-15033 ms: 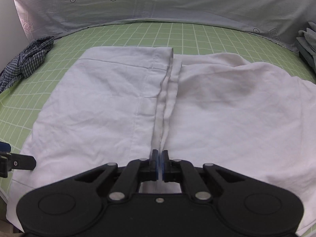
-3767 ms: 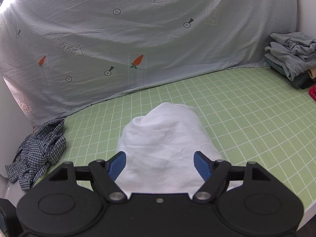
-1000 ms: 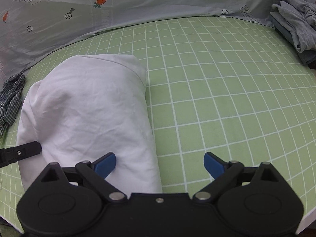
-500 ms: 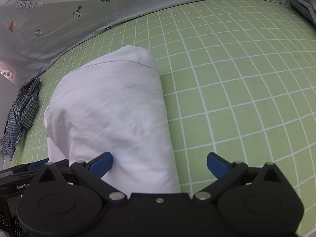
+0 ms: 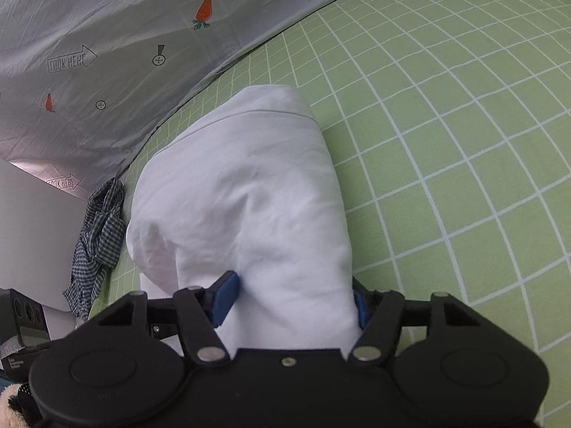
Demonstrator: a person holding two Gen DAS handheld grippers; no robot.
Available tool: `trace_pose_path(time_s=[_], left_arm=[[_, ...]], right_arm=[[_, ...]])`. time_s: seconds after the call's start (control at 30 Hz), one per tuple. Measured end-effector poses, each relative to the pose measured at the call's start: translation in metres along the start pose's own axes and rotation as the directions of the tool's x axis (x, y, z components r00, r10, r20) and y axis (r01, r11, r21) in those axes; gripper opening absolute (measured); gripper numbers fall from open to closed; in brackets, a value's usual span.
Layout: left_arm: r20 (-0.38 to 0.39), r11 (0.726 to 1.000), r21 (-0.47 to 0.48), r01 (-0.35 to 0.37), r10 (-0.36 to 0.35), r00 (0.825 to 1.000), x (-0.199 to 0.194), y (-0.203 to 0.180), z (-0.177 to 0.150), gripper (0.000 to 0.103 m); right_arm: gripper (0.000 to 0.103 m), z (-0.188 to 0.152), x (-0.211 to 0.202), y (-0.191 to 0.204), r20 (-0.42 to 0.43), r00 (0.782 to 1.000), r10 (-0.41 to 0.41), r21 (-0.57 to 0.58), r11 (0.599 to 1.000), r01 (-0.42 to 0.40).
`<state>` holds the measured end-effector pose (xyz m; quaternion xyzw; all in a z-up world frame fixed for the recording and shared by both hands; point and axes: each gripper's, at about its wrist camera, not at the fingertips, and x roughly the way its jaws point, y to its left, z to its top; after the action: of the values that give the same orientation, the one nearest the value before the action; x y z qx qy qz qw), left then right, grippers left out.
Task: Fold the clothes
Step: 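Carry the trousers bundle with the left gripper onto the red garment by the stack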
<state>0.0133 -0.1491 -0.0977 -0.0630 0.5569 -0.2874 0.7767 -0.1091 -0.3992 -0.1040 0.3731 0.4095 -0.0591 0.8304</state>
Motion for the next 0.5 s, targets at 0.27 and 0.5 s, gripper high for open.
trace_pose_path(time_s=[0.27,0.5], left_arm=[[0.021,0.992,0.120,0.047,-0.050,0.999,-0.006,-0.061,0.006,0.018],[0.066,0.966,0.236,0.110,-0.129,0.989,0.019,-0.183,-0.002,0.018]], right_arm=[[0.038,-0.008,-0.059,-0.023,0.137,0.990,-0.028,0.124,0.992,0.010],[0.038,0.007,-0.138,-0.108,0.273,0.961,-0.039,0.161,0.987,-0.006]])
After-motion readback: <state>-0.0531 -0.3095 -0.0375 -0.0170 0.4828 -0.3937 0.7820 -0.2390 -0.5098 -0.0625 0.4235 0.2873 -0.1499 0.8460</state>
